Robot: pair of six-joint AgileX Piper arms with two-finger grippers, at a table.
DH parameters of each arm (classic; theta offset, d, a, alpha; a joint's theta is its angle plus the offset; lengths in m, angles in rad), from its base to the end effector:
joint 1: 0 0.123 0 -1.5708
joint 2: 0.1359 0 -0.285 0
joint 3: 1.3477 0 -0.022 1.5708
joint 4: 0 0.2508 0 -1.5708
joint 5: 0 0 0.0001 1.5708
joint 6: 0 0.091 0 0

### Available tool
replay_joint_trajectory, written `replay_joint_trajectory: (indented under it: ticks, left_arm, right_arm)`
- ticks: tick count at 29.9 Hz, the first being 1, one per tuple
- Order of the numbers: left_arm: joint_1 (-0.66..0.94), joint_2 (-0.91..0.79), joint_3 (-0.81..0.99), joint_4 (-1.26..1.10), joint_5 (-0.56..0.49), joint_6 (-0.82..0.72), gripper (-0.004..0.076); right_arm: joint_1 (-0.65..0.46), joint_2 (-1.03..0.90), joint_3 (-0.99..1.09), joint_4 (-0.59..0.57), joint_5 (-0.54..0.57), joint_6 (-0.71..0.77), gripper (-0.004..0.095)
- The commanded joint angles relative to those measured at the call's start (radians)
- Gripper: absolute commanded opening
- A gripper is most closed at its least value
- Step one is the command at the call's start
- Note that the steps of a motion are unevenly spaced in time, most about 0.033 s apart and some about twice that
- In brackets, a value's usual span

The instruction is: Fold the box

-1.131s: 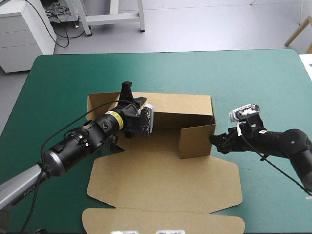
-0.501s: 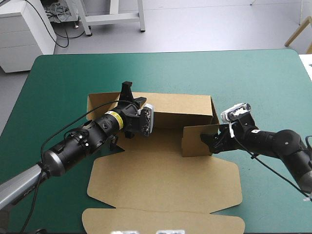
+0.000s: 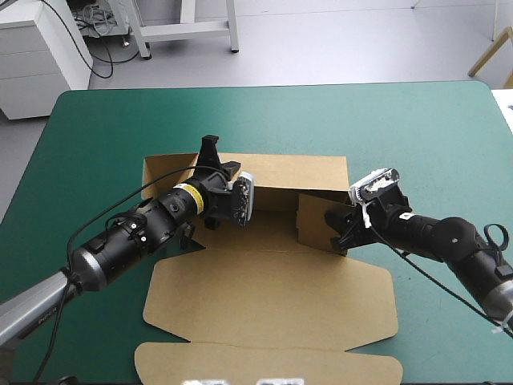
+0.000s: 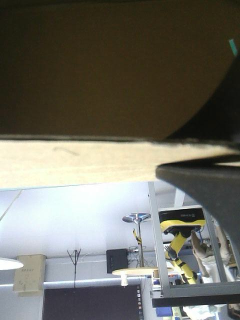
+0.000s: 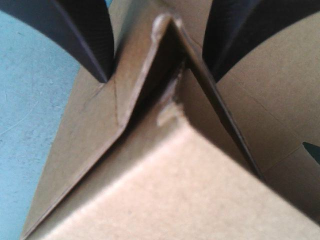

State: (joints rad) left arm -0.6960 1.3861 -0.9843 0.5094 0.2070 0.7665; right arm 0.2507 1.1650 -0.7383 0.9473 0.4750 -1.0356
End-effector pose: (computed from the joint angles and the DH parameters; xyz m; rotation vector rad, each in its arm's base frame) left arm 0.2445 -0.1924 0.3078 1.7063 1.2164 0.4524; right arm 0.2202 0.0913 0.2850 -0.6372 2.0953 0.4776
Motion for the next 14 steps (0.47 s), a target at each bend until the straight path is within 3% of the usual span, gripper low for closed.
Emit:
replay_joint_trajectory:
  ticks: [1, 11, 14]
  left_arm:
    - [-0.048, 0.005, 0.011, -0.052, 0.167, 0.002, -0.001]
    - [-0.082, 0.005, 0.011, -0.033, 0.167, -0.005, -0.001]
    - [-0.082, 0.005, 0.004, -0.038, 0.169, -0.038, 0.0005]
  right_arm:
    - [-0.002, -0.012, -0.03, 0.041, 0.001, -0.008, 0.0279]
    - [-0.002, -0.012, -0.03, 0.041, 0.063, -0.008, 0.0002]
    - [-0.002, -0.012, -0.03, 0.041, 0.056, -0.002, -0.0018]
